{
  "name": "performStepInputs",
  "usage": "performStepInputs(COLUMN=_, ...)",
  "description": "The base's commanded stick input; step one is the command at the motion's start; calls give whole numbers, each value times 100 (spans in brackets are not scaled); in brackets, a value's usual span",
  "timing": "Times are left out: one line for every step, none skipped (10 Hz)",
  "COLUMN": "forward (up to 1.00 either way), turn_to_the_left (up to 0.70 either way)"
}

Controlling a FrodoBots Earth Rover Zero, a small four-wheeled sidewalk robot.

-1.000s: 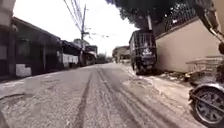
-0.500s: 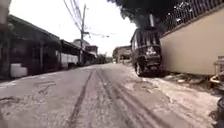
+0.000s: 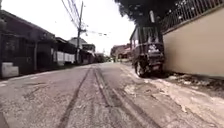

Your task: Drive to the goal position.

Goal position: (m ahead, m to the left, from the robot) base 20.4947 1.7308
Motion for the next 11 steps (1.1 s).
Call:
performStepInputs(forward=70, turn_to_the_left=16)
performStepInputs(forward=70, turn_to_the_left=35)
performStepInputs(forward=70, turn_to_the_left=34)
performStepInputs(forward=70, turn_to_the_left=2)
performStepInputs(forward=70, turn_to_the_left=1)
performStepInputs(forward=70, turn_to_the_left=1)
performStepInputs(forward=70, turn_to_the_left=2)
performStepInputs(forward=70, turn_to_the_left=3)
performStepInputs(forward=70, turn_to_the_left=3)
performStepInputs(forward=70, turn_to_the_left=3)
performStepInputs(forward=70, turn_to_the_left=3)
